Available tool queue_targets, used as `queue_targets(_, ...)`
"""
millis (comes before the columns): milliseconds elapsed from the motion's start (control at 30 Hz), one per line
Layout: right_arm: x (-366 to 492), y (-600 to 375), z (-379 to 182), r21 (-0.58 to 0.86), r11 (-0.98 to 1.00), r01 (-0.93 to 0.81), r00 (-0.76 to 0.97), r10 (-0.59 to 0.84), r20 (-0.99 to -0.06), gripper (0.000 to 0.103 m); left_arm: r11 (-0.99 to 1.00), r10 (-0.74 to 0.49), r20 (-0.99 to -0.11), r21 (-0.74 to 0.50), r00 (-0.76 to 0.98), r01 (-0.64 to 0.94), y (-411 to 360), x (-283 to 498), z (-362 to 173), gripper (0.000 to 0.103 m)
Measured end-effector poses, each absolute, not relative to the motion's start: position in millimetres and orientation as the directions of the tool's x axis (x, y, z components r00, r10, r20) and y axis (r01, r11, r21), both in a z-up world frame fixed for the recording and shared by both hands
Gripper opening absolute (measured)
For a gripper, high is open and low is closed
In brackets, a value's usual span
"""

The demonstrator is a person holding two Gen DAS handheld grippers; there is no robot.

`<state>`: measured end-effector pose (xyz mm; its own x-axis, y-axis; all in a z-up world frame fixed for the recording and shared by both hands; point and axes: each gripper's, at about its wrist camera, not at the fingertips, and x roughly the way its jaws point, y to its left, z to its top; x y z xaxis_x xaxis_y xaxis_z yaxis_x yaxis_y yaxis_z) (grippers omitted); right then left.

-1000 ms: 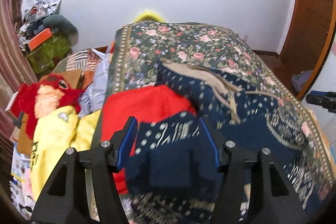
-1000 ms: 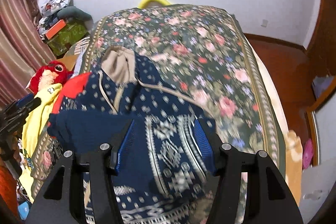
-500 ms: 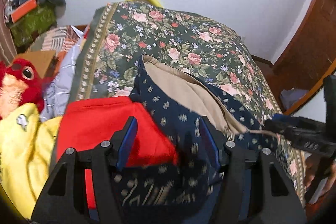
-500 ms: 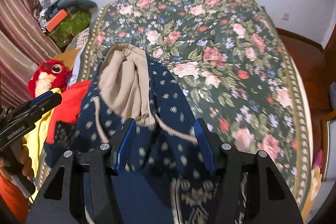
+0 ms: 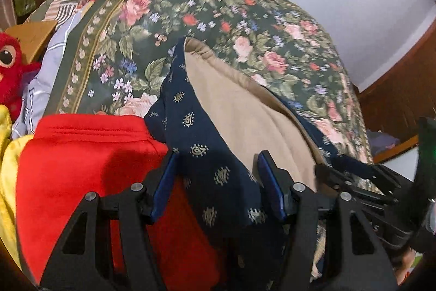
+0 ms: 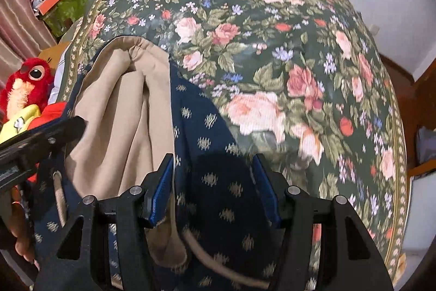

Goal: Fold large clothes

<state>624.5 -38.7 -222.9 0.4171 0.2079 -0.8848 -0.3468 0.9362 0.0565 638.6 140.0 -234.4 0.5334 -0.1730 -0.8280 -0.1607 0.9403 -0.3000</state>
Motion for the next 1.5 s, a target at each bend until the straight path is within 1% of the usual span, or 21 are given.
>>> queue_targets(33, 624.9, -37.7, -223.9, 0.035, 0.935, -0.353, 0.431, 0.196, -0.881, 0.053, 0.94, -0.172, -0.825, -0.3, 0.538, -0.16, 139.8, 639.5, -236.2, 0.054)
queue_targets(67, 624.5, -36.7, -225.1, 0.017, 0.934, -0.358, 0.446, 0.187, -0.875, 0.053, 0.943, -0.166, -0.822, -0.294, 0.545, -0.156, 138.9, 639.7, -236.1, 0.049)
queue_targets(133, 620.7, -35.1, -227.5, -0.04, 0.927, -0.373, 0.479, 0.156, -0.864, 0.044, 0.952, -0.149, -0.815, -0.27, 0.559, -0.141, 136.6, 639.0, -232.4, 0.037)
queue_targets(167, 620.7, -34.2, -227.5, -0.048, 0.92, -0.389, 0.484, 0.159, -0.861, 0.042, 0.961, -0.135, -0.81, -0.248, 0.57, -0.125, 134.3, 637.9, -228.7, 0.027)
queue_targets(233, 619.3, -35.9, -226.5, -0.05, 0.912, -0.407, 0.484, 0.169, -0.859, 0.028, 0.978, -0.093, -0.803, -0.186, 0.588, -0.1, 127.9, 635.7, -220.4, 0.02)
queue_targets(267, 619.7, -37.8, -225.4, -0.036, 0.912, -0.41, 0.477, 0.18, -0.86, 0.023, 0.985, -0.071, -0.797, -0.151, 0.6, -0.084, 124.2, 633.9, -215.4, 0.014)
queue_targets(300, 621.4, -40.2, -223.8, -0.019, 0.914, -0.405, 0.469, 0.19, -0.863, 0.014, 0.993, -0.041, -0.787, -0.101, 0.616, -0.064, 117.9, 631.0, -208.3, 0.012)
queue_targets(367, 623.9, -48.5, -218.4, 0.012, 0.926, -0.377, 0.462, 0.199, -0.864, 0.012, 0.998, -0.008, -0.761, -0.042, 0.648, -0.037, 108.1, 623.5, -192.2, 0.011)
queue_targets(400, 623.4, -52.6, -214.2, 0.012, 0.933, -0.361, 0.47, 0.193, -0.862, 0.01, 0.999, -0.011, -0.75, -0.036, 0.661, -0.025, 105.3, 619.4, -183.3, 0.011)
queue_targets(500, 614.8, -61.9, -198.7, 0.001, 0.94, -0.342, 0.501, 0.184, -0.846, 0.01, 0.998, -0.056, -0.718, -0.061, 0.694, 0.018, 97.5, 605.9, -153.5, 0.01)
queue_targets(633, 580.9, -74.6, -163.2, -0.021, 0.932, -0.362, 0.568, 0.203, -0.798, 0.009, 0.99, -0.142, -0.665, -0.1, 0.733, 0.101, 86.4, 574.1, -113.6, 0.01)
queue_targets(733, 551.7, -84.4, -142.4, -0.018, 0.919, -0.393, 0.584, 0.235, -0.777, 0.009, 0.984, -0.173, -0.648, -0.087, 0.742, 0.154, 75.1, 543.0, -99.2, 0.01)
queue_targets(867, 511.9, -99.2, -126.5, -0.011, 0.907, -0.421, 0.593, 0.266, -0.76, 0.009, 0.98, -0.179, -0.644, -0.053, 0.744, 0.19, 70.9, 501.5, -92.0, 0.01)
queue_targets(1033, 461.7, -116.7, -125.0, 0.003, 0.899, -0.438, 0.588, 0.289, -0.756, 0.009, 0.979, -0.186, -0.659, -0.063, 0.729, 0.193, 82.0, 462.5, -96.8, 0.01)
queue_targets(1200, 422.7, -128.4, -141.6, 0.022, 0.897, -0.441, 0.564, 0.295, -0.771, 0.009, 0.981, -0.18, -0.681, -0.065, 0.71, 0.185, 90.6, 427.4, -116.4, 0.01)
queue_targets(1500, 393.2, -144.6, -186.9, 0.081, 0.917, -0.39, 0.497, 0.283, -0.82, 0.01, 0.992, -0.112, -0.765, -0.047, 0.634, 0.118, 102.9, 388.8, -189.9, 0.012)
